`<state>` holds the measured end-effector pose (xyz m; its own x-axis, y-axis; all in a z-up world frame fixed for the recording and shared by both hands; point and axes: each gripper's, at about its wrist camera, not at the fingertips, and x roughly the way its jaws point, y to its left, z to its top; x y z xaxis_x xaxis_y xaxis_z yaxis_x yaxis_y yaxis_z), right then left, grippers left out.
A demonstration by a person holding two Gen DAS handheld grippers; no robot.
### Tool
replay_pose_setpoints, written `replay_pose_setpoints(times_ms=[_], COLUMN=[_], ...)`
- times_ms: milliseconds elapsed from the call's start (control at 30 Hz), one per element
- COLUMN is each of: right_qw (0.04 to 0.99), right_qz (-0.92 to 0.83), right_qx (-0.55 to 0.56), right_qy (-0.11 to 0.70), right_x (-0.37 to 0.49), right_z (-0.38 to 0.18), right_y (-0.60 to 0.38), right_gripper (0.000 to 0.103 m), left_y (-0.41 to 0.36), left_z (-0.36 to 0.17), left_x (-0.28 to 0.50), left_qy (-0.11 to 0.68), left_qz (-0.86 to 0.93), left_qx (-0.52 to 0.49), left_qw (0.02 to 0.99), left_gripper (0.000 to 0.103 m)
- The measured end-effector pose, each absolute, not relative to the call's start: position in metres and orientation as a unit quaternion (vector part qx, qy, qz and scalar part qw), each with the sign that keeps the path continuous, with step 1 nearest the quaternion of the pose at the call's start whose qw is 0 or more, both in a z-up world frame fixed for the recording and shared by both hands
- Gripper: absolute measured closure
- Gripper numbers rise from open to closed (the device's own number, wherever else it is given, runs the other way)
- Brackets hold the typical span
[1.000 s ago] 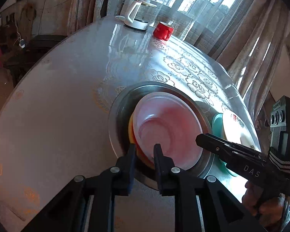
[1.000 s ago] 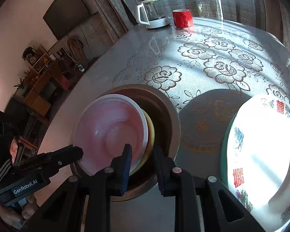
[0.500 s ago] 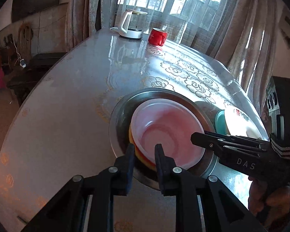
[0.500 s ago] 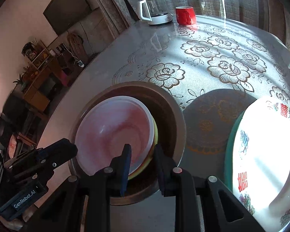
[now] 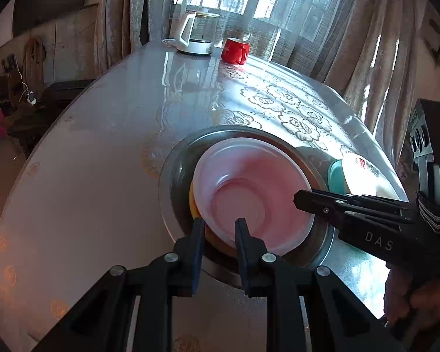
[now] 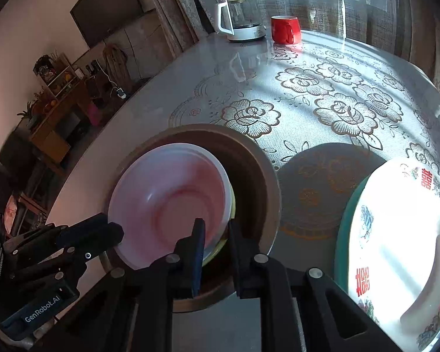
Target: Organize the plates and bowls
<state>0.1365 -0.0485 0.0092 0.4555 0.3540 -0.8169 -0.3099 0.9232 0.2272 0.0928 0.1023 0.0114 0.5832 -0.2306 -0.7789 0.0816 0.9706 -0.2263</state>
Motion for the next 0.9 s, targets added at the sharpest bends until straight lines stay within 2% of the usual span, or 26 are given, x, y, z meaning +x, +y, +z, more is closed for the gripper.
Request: replay_pose_setpoints(times_ms=[267, 333, 433, 633, 700, 767, 800, 833, 900], right_qw=[0.846, 0.843, 0.845, 0.847, 0.848, 0.855, 0.858, 0.861, 0.863], right_qz=[0.206, 0.208, 0.212, 0.212, 0.212, 0.204, 0.204, 0.203, 0.208], right_qx=[0.033, 0.045, 0.056, 0.059, 0.053, 0.040, 0.034, 0.031, 0.033], right_qy=[0.491, 0.494, 0.488, 0.484, 0.482, 0.474, 0.469, 0.465, 0.459], right_x=[0.140, 0.139, 0.135, 0.131, 0.131, 0.129, 0.127, 0.125, 0.123], right_z=[0.011, 0.010, 0.014, 0.013, 0.012, 0.013, 0.014, 0.016, 0.019], right_y=[-0.051, -0.055, -0.060, -0.063, -0.061, -0.059, -0.057, -0.056, -0.057], right_gripper=[0.088, 0.082, 0.080, 0.080, 0.080, 0.082, 0.088, 0.091, 0.092], left_y=[0.103, 0.103, 0.102, 0.101, 0.100, 0.098, 0.097, 0.096, 0.092], left_z=[0.014, 0.017, 0.021, 0.017, 0.015, 0.014, 0.014, 0.015, 0.019], left_x=[0.090, 0.087, 0.082, 0.084, 0.083, 0.084, 0.083, 0.083, 0.079], left_qy=[0.432, 0.423, 0.404, 0.409, 0.411, 0.413, 0.412, 0.409, 0.403], left_qz=[-0.091, -0.094, -0.093, -0.091, -0.093, -0.099, -0.101, -0.110, -0.126], left_qx=[-0.079, -0.075, -0.058, -0.049, -0.049, -0.051, -0.051, -0.052, -0.053], left_qw=[0.894, 0.898, 0.908, 0.907, 0.906, 0.904, 0.904, 0.904, 0.905], left_gripper=[0.082, 0.082, 0.082, 0.082, 0.086, 0.088, 0.089, 0.089, 0.089])
